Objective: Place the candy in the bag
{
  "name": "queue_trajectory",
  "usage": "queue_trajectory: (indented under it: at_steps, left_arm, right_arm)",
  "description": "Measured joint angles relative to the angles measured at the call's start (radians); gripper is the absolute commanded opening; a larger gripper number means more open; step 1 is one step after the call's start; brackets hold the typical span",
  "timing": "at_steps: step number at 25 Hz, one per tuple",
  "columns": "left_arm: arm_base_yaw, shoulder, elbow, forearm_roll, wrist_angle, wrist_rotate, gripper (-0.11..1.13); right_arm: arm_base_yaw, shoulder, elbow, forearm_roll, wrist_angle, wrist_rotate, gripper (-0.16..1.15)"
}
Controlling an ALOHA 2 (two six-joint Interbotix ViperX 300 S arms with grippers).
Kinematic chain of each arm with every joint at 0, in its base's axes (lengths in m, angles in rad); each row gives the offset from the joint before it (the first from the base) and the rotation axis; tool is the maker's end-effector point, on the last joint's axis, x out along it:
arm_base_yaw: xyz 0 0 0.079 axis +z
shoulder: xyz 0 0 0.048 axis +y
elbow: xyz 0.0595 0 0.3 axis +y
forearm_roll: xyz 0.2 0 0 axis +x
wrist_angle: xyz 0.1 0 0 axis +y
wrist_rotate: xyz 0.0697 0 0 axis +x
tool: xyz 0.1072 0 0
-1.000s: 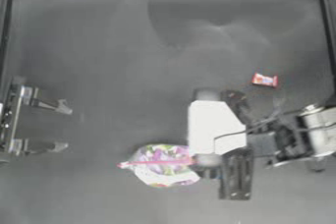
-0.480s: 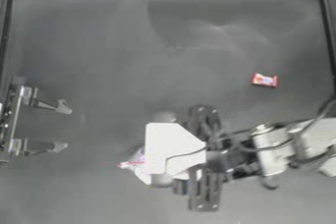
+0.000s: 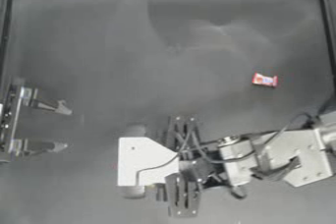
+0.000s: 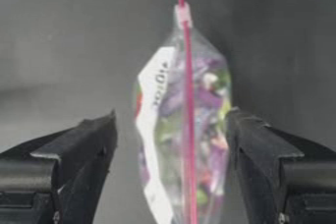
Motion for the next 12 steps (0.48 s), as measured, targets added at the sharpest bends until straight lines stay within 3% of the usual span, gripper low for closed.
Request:
queue_trajectory:
  at_steps: [12]
  left_arm:
    - [0.000,0.032,0.002,0.000,-0.080,0.002,0.99]
  right_arm:
    - [-0.032,0.063,-0.049,0.015,-0.005,-0.046,0.94]
